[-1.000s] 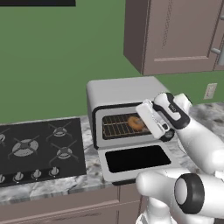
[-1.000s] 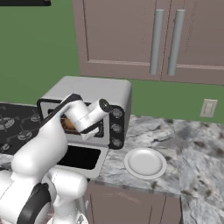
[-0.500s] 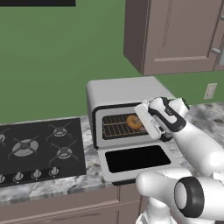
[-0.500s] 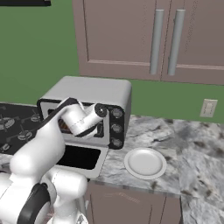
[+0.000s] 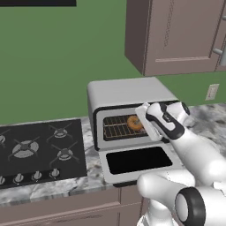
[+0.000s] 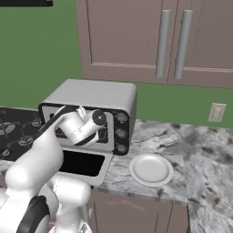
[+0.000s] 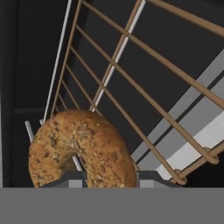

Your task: Pick up the bagel from the plate, place it on the toaster oven rack, close the door, and set the timer.

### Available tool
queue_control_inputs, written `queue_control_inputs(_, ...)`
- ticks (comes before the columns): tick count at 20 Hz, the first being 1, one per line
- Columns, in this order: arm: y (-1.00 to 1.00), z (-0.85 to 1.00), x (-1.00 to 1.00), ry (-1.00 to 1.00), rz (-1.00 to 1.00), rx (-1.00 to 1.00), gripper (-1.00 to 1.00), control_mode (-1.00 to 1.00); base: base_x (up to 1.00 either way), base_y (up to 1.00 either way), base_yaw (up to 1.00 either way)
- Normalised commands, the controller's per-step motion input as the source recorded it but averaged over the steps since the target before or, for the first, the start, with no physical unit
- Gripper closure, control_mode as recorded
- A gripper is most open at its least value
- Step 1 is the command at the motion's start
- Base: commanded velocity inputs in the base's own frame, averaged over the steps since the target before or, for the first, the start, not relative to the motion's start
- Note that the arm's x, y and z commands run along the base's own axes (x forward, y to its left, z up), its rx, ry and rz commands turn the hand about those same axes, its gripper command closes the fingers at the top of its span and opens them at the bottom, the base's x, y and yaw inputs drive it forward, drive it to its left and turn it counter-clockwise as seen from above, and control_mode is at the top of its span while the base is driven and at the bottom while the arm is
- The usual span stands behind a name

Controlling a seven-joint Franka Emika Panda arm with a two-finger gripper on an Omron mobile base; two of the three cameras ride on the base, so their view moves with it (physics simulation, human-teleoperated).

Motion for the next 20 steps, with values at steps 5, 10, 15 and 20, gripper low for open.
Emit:
queue_control_inputs(5,0.00,-0.32,-0.06,0.03,-0.06,0.00,1.00,-1.00,0.00,0.00,0.00)
queue_control_inputs(10,0.00,-0.32,-0.10,0.02,-0.06,0.00,1.00,-1.00,0.00,0.00,0.00)
queue_control_inputs(15,0.00,-0.30,-0.13,0.05,-0.05,0.00,1.00,-1.00,0.00,0.00,0.00)
queue_control_inputs(20,0.00,-0.27,-0.04,0.11,-0.05,0.00,1.00,-1.00,0.00,0.00,0.00)
